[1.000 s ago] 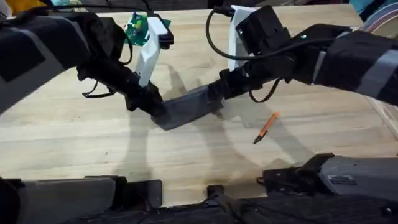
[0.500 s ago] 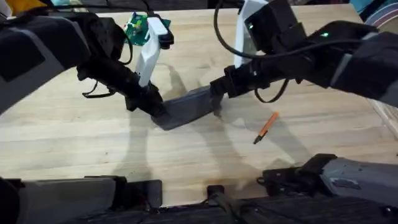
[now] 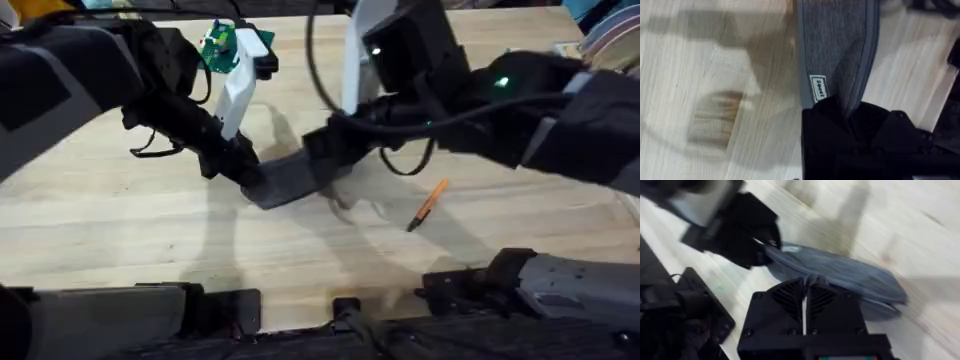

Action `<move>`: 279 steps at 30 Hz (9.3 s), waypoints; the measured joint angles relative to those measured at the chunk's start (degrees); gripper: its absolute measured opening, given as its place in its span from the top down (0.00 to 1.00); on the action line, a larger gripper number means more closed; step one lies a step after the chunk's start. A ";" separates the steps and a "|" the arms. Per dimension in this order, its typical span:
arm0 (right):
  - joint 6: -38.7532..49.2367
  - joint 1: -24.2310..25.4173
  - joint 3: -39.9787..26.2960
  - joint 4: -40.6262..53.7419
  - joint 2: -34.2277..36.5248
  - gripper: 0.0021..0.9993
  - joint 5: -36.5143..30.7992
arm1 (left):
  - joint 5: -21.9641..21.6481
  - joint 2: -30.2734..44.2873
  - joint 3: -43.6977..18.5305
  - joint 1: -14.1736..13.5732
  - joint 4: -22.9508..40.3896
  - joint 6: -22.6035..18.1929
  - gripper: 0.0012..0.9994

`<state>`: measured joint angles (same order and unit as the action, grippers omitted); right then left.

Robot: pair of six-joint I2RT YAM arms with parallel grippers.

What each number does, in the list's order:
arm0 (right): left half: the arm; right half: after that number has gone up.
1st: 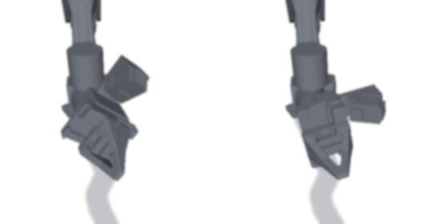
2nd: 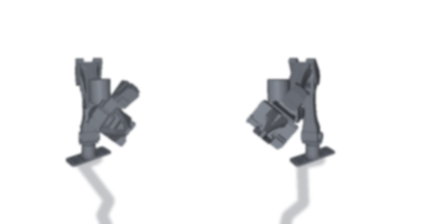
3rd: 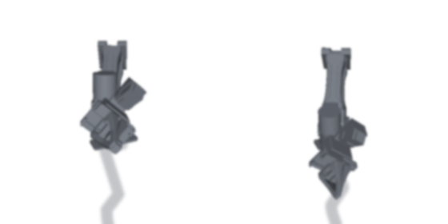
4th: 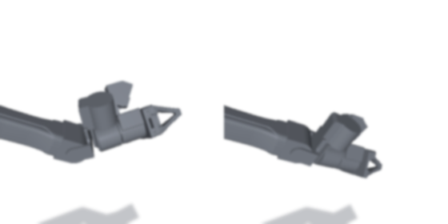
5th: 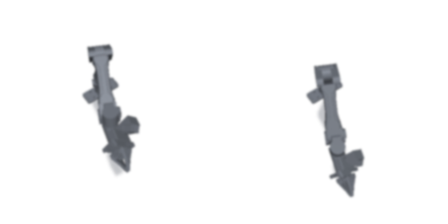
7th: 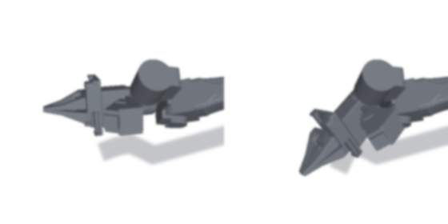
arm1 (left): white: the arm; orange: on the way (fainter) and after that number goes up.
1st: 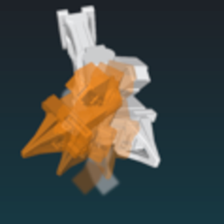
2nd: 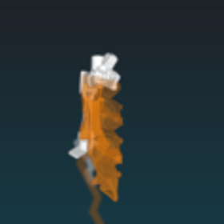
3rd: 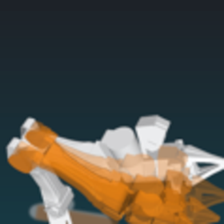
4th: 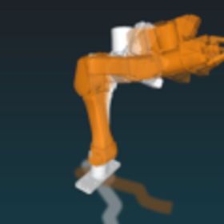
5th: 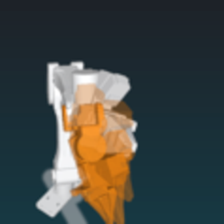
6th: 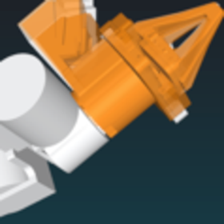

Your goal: Unzip the bag, pick up the pens from the table one at a time and place them inside, then zip the bag closed.

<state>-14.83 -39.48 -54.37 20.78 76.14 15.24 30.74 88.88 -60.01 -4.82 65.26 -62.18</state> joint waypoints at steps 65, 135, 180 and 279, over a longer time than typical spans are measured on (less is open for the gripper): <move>3.09 -12.04 0.00 16.48 -20.63 0.00 -10.09 | 0.13 0.00 0.00 0.07 -1.99 -0.21 0.01; 59.68 1.68 -30.45 30.52 16.98 0.97 2.45 | 1.18 -26.64 -9.64 14.71 7.64 -4.08 0.01; 60.69 1.68 -30.45 31.50 33.53 0.33 4.34 | 1.18 -26.64 -9.64 14.71 7.64 -4.08 0.01; 11.93 35.22 -29.62 56.53 -23.80 0.00 -14.42 | 1.19 -26.62 -9.64 14.71 6.99 -4.10 0.01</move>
<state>-2.90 -4.26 -83.99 77.31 52.34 0.82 31.92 62.26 -69.65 9.89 72.25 -66.28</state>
